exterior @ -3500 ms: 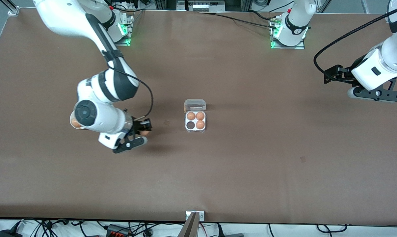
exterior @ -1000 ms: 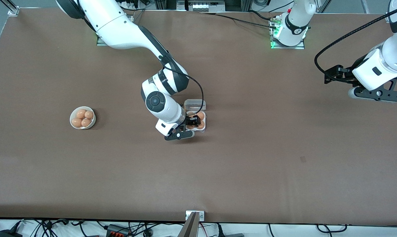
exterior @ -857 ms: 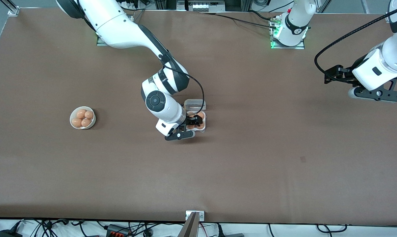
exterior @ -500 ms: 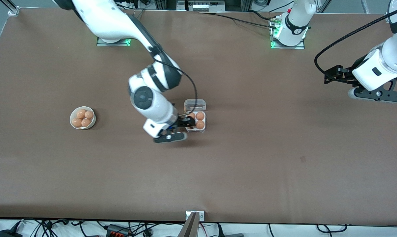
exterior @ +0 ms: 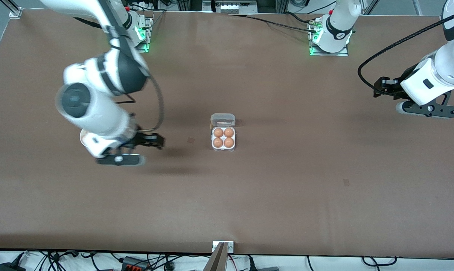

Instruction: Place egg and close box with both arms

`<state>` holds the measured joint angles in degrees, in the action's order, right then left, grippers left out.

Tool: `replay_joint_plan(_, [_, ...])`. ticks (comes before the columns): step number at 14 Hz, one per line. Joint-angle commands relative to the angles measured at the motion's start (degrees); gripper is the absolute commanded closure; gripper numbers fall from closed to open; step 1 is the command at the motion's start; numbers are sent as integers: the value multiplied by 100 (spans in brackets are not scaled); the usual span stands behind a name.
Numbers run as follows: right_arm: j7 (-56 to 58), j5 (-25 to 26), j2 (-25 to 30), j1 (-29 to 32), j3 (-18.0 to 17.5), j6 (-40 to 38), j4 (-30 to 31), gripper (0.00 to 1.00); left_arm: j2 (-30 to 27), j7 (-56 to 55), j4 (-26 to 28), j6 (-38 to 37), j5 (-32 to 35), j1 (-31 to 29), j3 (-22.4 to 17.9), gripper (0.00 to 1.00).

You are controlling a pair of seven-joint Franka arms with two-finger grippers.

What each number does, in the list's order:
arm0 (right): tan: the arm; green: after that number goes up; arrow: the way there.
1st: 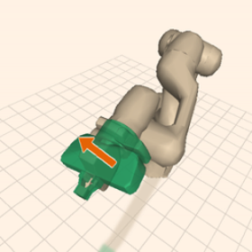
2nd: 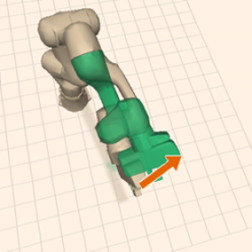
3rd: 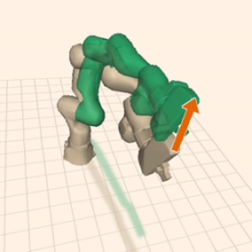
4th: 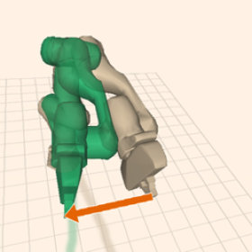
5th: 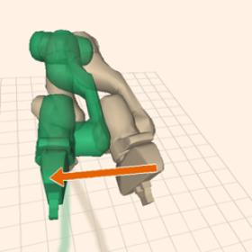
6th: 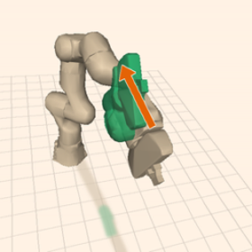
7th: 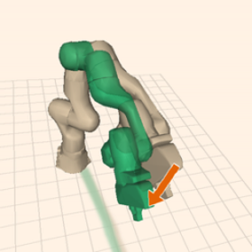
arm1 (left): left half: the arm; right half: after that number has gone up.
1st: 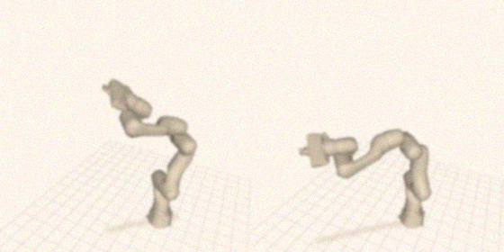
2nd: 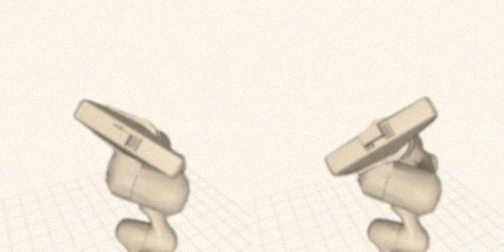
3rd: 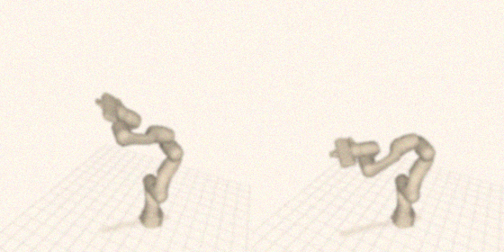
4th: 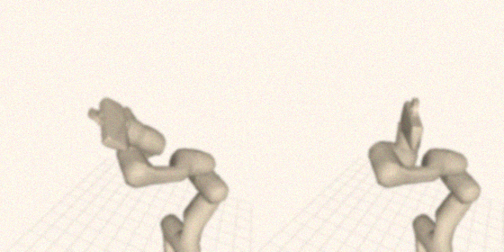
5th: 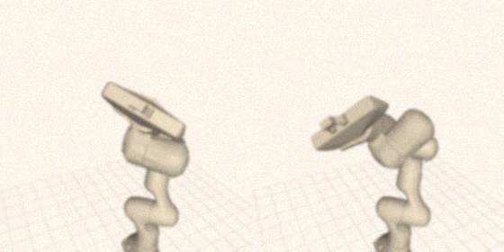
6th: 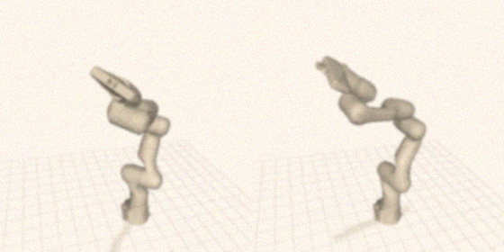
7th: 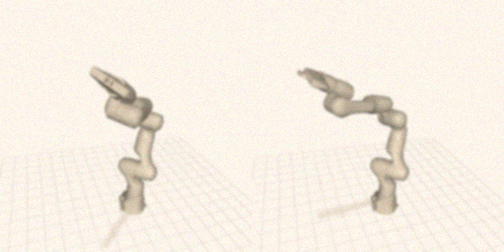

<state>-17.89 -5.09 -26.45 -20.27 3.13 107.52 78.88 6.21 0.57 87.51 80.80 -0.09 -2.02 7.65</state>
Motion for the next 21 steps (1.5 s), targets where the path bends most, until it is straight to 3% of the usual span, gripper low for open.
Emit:
replay_joint_plan(1, [250, 78, 350, 356, -32, -117, 145, 0, 64, 110, -173, -161, 79, 27, 17, 98])
replay_joint_plan(7, [505, 79, 579, 1234, 39, -257, 154, 0, -6, 67, -164, -556, -61, 359, 78, 99])
replay_joint_plan(10, [795, 87, 745, 1700, 30, -415, 145, 0, 46, -327, -94, -487, -525, 413, 465, 99])
replay_joint_plan(13, [1382, 78, 1027, 2088, 3, -811, 145, 0, 134, -1187, 510, 380, -791, 728, 614, 99])
replay_joint_plan(15, [1534, 87, 1054, 2150, 21, -881, 145, 0, 221, -2275, 959, 1355, -791, 1062, 973, 99])
replay_joint_plan(18, [1595, 445, 1457, 2107, -31, -1259, 337, 0, 757, -3121, 978, 2165, -730, 1545, 1387, 99])
replay_joint_plan(21, [1806, 553, 1896, 2106, -40, -1198, 899, 0, 1424, -3878, 970, 3141, -537, 2222, 1379, 99])
